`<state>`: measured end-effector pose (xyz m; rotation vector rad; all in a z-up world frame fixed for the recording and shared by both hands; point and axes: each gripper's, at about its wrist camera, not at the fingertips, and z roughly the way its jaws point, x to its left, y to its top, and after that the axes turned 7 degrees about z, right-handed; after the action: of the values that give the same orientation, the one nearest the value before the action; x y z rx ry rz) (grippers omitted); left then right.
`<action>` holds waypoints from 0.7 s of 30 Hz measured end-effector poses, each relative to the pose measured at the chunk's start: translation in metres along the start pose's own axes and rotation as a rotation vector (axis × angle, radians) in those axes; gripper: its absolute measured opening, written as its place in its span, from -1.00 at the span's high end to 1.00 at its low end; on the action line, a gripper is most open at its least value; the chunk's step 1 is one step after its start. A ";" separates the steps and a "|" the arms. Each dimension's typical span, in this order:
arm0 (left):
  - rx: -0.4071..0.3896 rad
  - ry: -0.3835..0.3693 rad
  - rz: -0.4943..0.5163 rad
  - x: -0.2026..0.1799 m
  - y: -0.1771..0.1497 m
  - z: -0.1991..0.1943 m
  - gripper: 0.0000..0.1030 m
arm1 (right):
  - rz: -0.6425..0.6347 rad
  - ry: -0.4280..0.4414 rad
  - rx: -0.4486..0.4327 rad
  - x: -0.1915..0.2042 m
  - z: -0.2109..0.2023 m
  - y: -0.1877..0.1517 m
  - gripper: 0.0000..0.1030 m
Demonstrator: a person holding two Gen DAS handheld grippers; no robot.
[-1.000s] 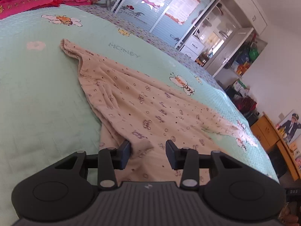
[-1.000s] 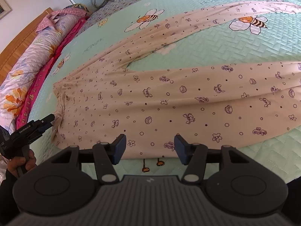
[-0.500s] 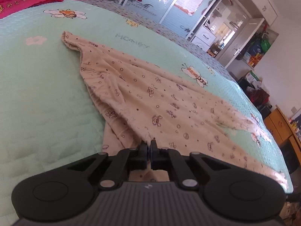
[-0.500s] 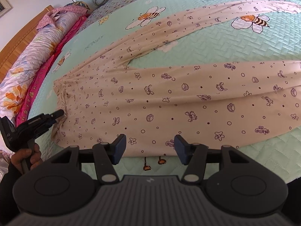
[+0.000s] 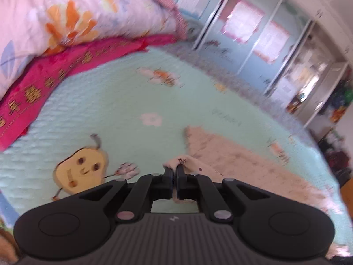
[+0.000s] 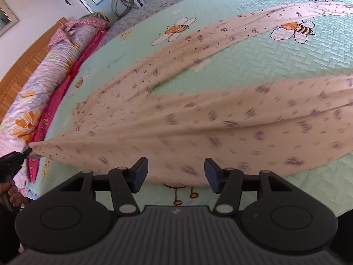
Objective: Fold clothes
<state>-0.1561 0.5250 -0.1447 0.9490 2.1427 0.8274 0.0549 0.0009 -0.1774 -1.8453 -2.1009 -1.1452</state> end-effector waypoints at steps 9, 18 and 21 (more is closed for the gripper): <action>0.138 -0.039 -0.021 -0.009 -0.078 0.007 0.91 | 0.021 0.006 -0.043 -0.009 -0.019 0.003 -0.14; 0.035 0.068 -0.127 0.034 -0.042 -0.033 0.75 | 0.034 0.015 -0.044 -0.014 -0.020 0.001 -0.14; 0.024 0.052 -0.109 0.030 -0.024 -0.029 0.75 | 0.037 0.013 -0.033 -0.013 -0.015 0.000 -0.14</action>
<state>-0.2037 0.5276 -0.1547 0.8228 2.2325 0.7822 0.0523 -0.0187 -0.1745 -1.8778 -2.0441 -1.1876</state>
